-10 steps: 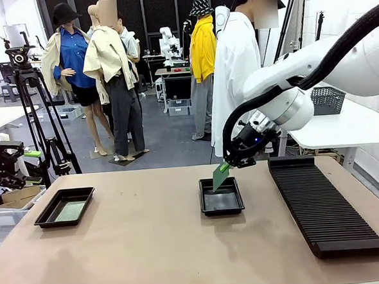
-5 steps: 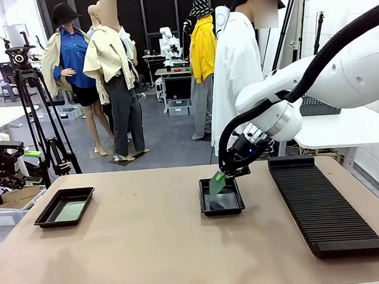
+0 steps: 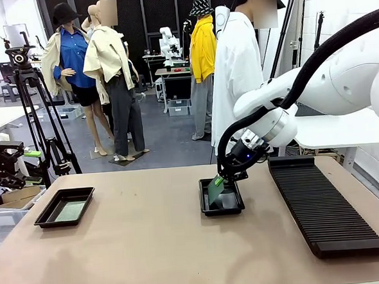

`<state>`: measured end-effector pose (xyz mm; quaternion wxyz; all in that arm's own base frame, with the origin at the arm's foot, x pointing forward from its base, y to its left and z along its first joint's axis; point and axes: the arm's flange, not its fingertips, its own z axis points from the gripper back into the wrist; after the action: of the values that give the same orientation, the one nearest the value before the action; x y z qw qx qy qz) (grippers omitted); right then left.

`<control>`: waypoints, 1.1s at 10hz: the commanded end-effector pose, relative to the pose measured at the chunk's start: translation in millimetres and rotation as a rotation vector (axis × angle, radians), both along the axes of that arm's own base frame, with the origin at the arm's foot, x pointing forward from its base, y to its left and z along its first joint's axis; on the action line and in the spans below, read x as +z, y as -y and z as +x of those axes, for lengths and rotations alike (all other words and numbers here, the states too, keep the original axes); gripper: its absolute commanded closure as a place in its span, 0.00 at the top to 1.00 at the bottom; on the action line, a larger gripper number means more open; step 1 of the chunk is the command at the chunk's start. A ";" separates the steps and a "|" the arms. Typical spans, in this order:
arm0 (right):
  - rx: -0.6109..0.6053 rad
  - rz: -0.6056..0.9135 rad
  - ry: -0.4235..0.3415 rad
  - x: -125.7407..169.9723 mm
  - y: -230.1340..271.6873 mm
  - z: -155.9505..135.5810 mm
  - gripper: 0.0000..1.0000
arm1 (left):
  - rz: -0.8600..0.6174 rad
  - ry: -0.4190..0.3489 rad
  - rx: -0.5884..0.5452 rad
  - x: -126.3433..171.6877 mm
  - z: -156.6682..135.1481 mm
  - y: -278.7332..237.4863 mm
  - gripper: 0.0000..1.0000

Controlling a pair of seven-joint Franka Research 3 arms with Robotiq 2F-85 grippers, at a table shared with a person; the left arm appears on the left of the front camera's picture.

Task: Inspect and transfer BCBs to ESD trays.
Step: Pick up the Blank PCB from the PCB Rack and place it in the right ESD tray.

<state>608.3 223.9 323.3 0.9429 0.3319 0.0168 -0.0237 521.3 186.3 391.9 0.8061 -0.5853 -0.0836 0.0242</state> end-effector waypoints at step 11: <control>-0.015 -0.059 0.022 4.4 -0.4 2.4 0.59 | 0.007 -0.010 0.013 2.5 1.2 0.7 1.00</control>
<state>610.3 222.2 323.0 0.9458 0.3239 0.0128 -0.0218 521.3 186.3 391.9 0.8061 -0.5853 -0.0836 0.0242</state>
